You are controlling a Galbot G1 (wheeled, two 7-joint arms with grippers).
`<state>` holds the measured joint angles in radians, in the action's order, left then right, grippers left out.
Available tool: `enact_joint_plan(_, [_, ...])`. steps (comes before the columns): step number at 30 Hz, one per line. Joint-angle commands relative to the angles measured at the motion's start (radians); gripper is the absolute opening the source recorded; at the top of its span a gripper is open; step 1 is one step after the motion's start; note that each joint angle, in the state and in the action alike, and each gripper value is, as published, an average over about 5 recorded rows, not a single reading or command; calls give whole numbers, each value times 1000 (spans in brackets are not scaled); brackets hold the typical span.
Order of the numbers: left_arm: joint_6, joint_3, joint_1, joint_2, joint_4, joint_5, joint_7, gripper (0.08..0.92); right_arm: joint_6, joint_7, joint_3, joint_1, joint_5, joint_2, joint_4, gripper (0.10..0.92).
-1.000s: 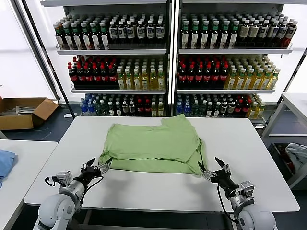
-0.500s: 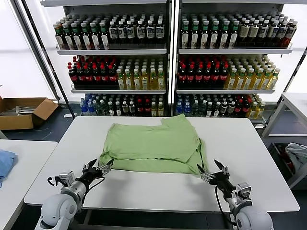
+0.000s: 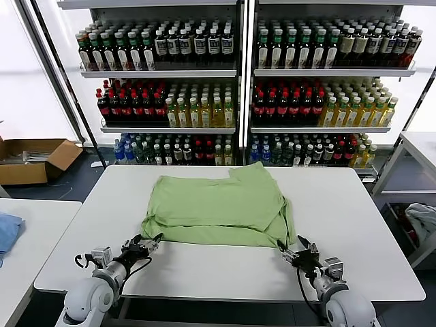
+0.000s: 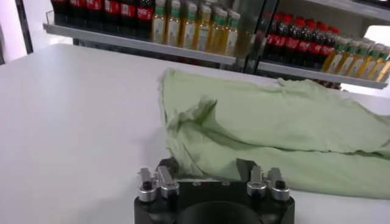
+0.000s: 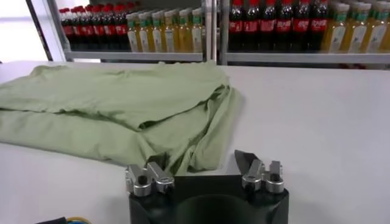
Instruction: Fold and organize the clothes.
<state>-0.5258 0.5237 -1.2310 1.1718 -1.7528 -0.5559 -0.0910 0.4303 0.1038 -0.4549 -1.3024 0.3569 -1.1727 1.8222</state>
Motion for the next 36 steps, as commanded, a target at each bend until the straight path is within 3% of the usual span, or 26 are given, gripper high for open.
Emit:
enact_joint_plan(1, [-29, -11, 0, 1, 29, 5, -4, 517, 57, -22, 37, 2, 41, 11, 10, 490])
enact_joint_plan(13, [-21, -10, 2, -8, -10, -14, 9, 171, 45, -7, 26, -10, 121, 10, 56, 157])
enact_joint_plan(17, [-20, -9, -2, -16, -31, -25, 14, 90, 46, -7, 8, -30, 145, 24, 98, 130])
enact_joint_plan(26, [-22, 22, -98, -40, -161, -31, 24, 82, 40, -7, -80, -196, 172, 48, 252, 130])
enact_joint_plan(36, [-36, 82, -326, 2, -371, -13, 56, 82, 18, 11, -190, -413, 175, 34, 368, 130])
